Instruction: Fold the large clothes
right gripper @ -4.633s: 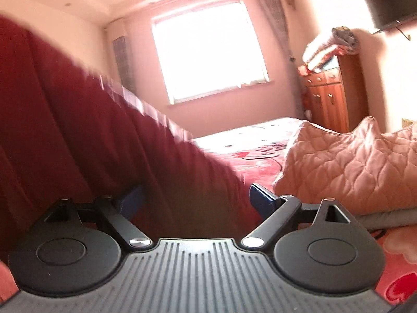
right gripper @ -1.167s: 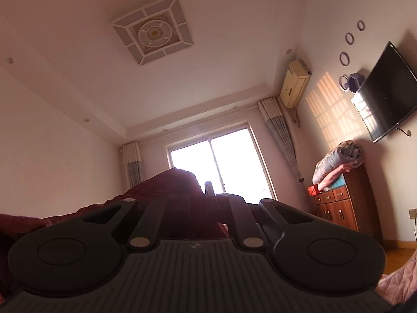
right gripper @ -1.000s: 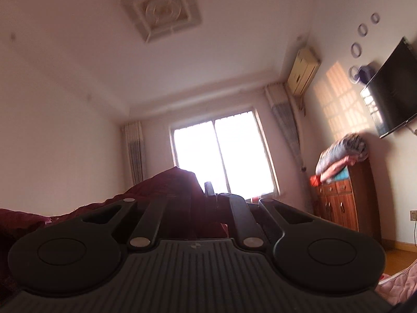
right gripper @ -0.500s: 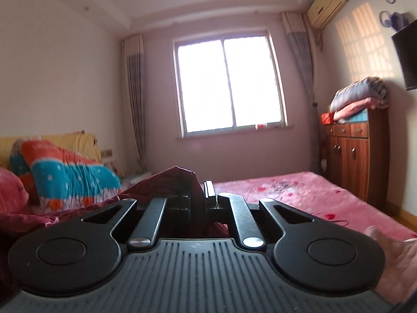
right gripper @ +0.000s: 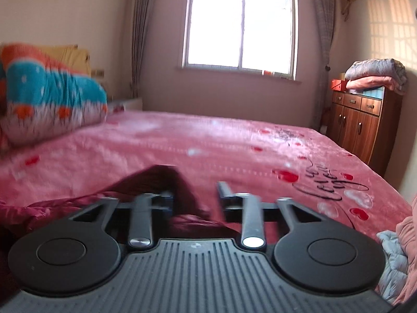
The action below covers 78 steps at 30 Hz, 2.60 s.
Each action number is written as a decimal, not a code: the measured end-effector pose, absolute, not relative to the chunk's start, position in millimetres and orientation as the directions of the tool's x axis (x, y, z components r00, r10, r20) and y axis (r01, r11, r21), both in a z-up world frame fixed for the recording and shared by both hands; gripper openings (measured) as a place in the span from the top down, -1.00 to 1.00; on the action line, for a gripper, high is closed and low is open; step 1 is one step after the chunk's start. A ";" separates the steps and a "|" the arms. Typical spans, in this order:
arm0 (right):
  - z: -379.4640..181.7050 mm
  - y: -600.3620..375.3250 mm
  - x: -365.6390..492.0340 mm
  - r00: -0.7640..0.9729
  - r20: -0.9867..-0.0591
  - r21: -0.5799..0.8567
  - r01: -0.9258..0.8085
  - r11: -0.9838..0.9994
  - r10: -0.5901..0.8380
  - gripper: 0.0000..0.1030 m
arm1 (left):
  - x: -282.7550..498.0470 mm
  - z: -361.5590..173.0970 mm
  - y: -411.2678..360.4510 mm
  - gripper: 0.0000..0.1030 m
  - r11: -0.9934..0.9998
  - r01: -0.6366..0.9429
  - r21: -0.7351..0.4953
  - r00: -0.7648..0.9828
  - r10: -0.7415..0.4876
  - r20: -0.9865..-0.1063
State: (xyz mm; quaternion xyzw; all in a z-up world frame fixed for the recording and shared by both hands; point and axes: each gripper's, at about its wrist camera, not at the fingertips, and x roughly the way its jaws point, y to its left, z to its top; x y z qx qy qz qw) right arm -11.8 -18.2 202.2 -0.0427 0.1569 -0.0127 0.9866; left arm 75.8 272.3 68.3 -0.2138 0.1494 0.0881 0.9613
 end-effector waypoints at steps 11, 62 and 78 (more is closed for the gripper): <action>192.4 -38.1 -40.0 0.930 -0.363 -0.099 0.018 0.995 -0.053 -0.96 | 12.2 129.1 258.2 -0.43 0.948 -0.253 -0.196 0.958 0.216 -0.190; 114.8 -234.6 -380.5 0.684 -0.501 0.693 -0.050 0.719 0.530 -0.29 | -151.3 12.5 144.3 -0.56 0.827 -0.069 -0.557 0.745 -0.329 -0.581; 203.6 -299.3 -411.5 0.942 -0.266 0.226 0.268 0.937 -0.205 0.49 | -161.0 17.0 117.5 -0.58 0.905 -0.051 -0.423 0.736 -0.252 -0.629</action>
